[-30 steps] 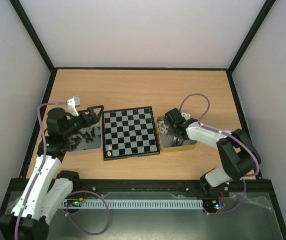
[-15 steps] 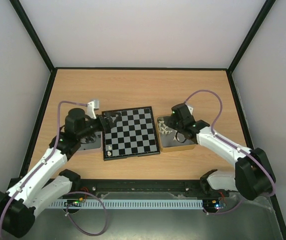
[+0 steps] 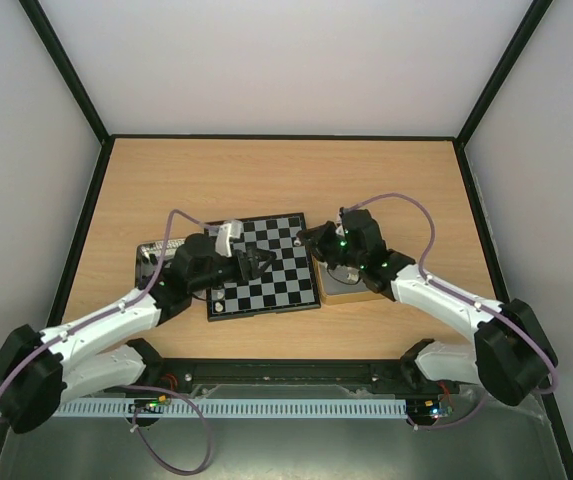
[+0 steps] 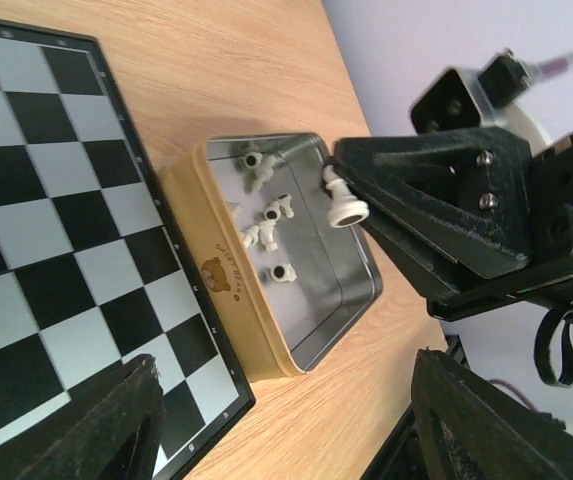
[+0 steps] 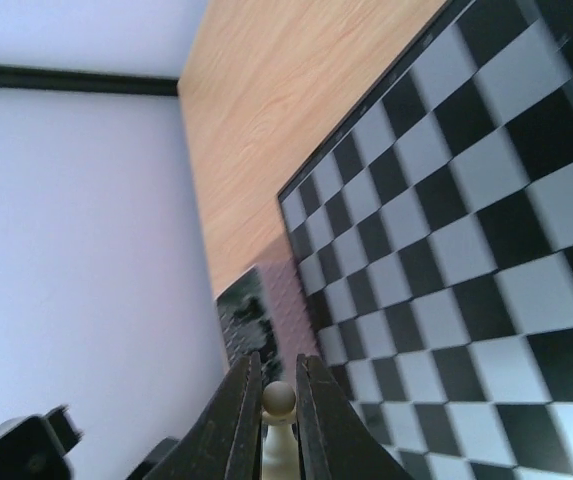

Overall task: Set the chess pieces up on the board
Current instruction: Place the chess piece on the chessboard.

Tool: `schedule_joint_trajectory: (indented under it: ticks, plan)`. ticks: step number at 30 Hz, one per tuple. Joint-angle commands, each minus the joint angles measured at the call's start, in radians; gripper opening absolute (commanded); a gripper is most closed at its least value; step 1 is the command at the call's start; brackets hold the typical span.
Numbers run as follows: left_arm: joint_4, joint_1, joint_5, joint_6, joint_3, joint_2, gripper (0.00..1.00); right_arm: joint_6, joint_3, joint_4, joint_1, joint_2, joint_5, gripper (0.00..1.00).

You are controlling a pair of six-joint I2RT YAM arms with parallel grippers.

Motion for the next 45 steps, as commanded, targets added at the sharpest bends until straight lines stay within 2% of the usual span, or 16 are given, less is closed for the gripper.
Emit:
schedule_joint_trajectory:
  ticks: [1, 5, 13, 20, 23, 32, 34, 38, 41, 45]
  plan:
    - [0.136, -0.050, -0.024, 0.030, 0.015, 0.075, 0.68, 0.162, -0.006, 0.145, 0.022, 0.047, -0.135, 0.10]
    - [0.144, -0.073, -0.036, 0.066, 0.061, 0.139, 0.67, 0.190, 0.000, 0.141, 0.045, 0.061, -0.161, 0.10]
    - [0.222, -0.074, 0.003, 0.071, 0.088, 0.213, 0.58, 0.199, 0.001, 0.125, 0.072, 0.062, -0.170, 0.10]
    - [0.213, -0.074, -0.008, 0.083, 0.107, 0.244, 0.39, 0.187, 0.002, 0.110, 0.076, 0.061, -0.177, 0.10]
    - [0.205, -0.074, -0.027, 0.090, 0.107, 0.250, 0.27, 0.181, 0.001, 0.103, 0.077, 0.061, -0.177, 0.10]
    - [0.181, -0.074, -0.055, 0.149, 0.094, 0.236, 0.16, 0.135, 0.000, 0.070, 0.077, 0.066, -0.175, 0.10]
    - [0.173, -0.074, -0.047, 0.171, 0.096, 0.235, 0.16, 0.124, 0.001, 0.067, 0.077, 0.065, -0.177, 0.10]
    - [0.154, -0.074, -0.033, 0.212, 0.105, 0.227, 0.31, 0.099, 0.001, 0.055, 0.076, 0.059, -0.185, 0.09]
    - [0.140, -0.074, -0.017, 0.260, 0.111, 0.222, 0.37, 0.076, 0.001, 0.043, 0.077, 0.053, -0.198, 0.08]
    - [0.080, -0.074, 0.017, 0.362, 0.130, 0.226, 0.40, 0.035, 0.012, 0.016, 0.076, 0.046, -0.231, 0.06]
